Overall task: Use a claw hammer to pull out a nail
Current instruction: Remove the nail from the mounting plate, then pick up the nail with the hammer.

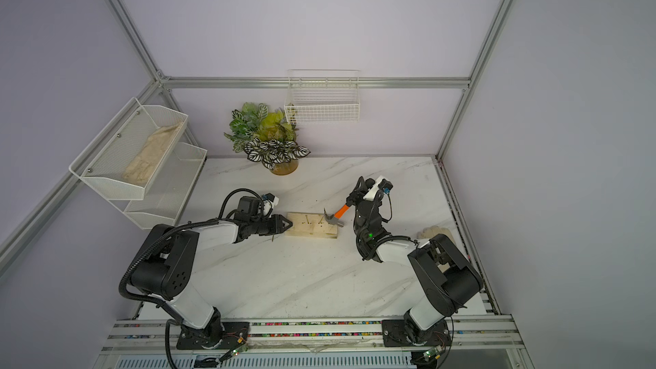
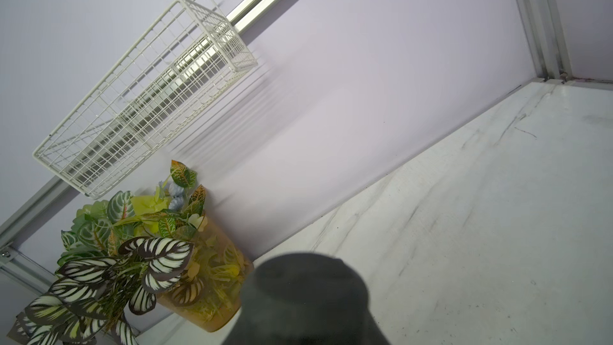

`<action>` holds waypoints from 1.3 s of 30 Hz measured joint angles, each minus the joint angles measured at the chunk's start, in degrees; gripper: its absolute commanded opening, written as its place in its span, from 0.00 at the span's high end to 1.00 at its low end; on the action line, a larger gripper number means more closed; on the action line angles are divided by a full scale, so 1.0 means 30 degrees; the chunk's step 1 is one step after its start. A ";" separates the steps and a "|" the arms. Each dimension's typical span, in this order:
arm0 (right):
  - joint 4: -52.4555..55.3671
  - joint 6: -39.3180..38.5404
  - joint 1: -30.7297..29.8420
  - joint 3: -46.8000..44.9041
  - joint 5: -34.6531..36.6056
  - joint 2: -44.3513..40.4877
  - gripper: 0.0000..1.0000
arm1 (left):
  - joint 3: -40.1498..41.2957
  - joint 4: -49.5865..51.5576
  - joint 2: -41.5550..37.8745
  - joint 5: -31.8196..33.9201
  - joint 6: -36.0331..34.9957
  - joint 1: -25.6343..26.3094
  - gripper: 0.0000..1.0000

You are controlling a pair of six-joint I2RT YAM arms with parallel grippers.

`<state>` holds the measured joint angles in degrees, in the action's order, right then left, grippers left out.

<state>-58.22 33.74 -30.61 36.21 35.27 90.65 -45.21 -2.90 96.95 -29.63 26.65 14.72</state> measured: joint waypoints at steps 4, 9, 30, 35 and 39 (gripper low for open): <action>-0.0882 0.0991 0.0554 -0.0627 -0.0248 0.0313 1.00 | 0.0000 -0.0277 0.0087 0.0029 -0.0007 -0.0036 0.62; -0.1923 0.2637 0.0984 -0.1326 -0.0678 0.1042 1.00 | 0.0000 -0.0823 0.0211 0.0364 -0.0007 -0.0066 0.62; 0.4466 0.1282 0.1406 0.1727 -0.3271 0.0780 1.00 | 0.0903 -0.1770 -0.0029 -0.0474 0.0962 0.0372 0.63; 0.5727 -0.0168 0.2106 0.2958 -0.3694 0.1086 1.00 | 0.1690 -0.1800 -0.0729 -0.0583 0.1581 0.1151 0.62; 0.7074 -0.1231 0.2710 0.4051 -0.4138 0.1144 1.00 | 0.2397 -0.1632 -0.1443 -0.1071 0.1989 0.1843 0.55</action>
<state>-36.99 30.04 -22.48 48.36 22.85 94.08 -38.02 -7.79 92.62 -32.84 32.62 20.25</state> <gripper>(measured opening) 0.273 0.425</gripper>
